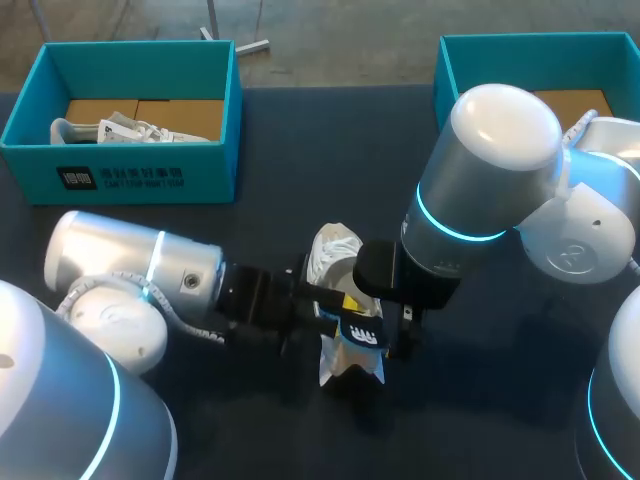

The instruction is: Take the shoe out of the shoebox, open the shoe tongue, remove and reinsert the insole, then place the shoe into the shoebox

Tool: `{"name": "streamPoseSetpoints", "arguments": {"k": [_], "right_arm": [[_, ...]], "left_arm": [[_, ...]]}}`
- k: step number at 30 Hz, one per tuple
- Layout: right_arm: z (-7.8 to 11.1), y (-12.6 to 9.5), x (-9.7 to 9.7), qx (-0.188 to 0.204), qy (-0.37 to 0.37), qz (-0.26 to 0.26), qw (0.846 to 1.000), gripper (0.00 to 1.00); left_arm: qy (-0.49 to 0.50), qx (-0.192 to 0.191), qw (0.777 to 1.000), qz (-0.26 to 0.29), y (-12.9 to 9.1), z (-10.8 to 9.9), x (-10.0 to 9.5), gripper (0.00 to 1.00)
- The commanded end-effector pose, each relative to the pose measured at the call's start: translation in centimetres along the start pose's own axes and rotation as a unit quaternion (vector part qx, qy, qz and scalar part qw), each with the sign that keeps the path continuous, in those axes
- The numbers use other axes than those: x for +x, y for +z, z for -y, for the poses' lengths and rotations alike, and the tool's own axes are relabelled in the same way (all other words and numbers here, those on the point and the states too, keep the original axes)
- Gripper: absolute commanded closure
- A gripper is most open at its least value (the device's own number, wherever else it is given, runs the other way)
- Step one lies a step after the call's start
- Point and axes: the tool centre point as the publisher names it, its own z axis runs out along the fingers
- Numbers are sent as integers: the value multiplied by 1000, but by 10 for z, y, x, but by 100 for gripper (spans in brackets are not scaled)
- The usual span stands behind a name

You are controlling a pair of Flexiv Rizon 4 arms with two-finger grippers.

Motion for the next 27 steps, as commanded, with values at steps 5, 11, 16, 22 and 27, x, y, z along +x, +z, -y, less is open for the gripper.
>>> {"name": "streamPoseSetpoints", "arguments": {"k": [5,11,16,22,27], "right_arm": [[-1,3,1,0,0,1,1000,0],[-1,3,1,0,0,1,1000,0],[-1,3,1,0,0,1,1000,0],[-1,3,1,0,0,1,1000,0],[-1,3,1,0,0,1,1000,0]], "left_arm": [[4,4,1000,-5,6,-3,-2,100],[15,2,1000,-3,7,-5,-2,100],[25,-3,1000,0,7,-8,-1,100],[38,-7,999,2,6,-11,1,100],[59,-16,998,2,6,-14,2,100]]}}
